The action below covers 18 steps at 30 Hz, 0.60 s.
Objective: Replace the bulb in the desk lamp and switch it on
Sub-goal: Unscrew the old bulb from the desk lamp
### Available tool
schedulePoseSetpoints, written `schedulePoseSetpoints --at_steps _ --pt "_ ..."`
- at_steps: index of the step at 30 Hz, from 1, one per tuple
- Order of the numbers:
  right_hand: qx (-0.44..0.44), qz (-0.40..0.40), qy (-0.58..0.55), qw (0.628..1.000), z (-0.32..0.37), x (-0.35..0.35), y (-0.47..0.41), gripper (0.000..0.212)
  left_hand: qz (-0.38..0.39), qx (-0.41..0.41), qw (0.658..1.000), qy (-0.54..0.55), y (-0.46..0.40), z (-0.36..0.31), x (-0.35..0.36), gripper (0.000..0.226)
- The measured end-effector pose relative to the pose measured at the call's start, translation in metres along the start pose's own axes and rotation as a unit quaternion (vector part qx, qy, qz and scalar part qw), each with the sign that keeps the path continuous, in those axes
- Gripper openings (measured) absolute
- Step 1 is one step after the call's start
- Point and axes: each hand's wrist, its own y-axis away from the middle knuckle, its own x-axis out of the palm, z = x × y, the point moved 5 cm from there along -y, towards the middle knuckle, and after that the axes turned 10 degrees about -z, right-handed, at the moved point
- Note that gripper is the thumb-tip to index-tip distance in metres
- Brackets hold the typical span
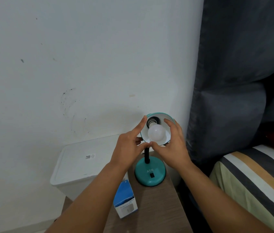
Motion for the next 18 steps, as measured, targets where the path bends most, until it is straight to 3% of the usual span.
schedulePoseSetpoints --at_steps 2,7,12,18 --pt "0.018 -0.015 0.011 1.0 -0.001 -0.003 -0.001 0.086 0.001 -0.005 1.0 -0.002 0.0 0.0 0.0 0.088" --pt "-0.006 -0.008 -0.004 1.0 -0.002 -0.002 -0.002 0.059 0.005 -0.014 1.0 0.001 0.0 0.001 0.001 0.093" --pt "-0.01 0.018 -0.039 0.999 -0.005 0.001 0.0 0.07 0.007 -0.014 1.0 0.008 0.0 0.003 0.002 0.095" --pt "-0.007 -0.002 0.007 1.0 -0.014 -0.003 -0.001 0.076 0.004 -0.008 1.0 0.005 0.001 0.004 0.002 0.094"
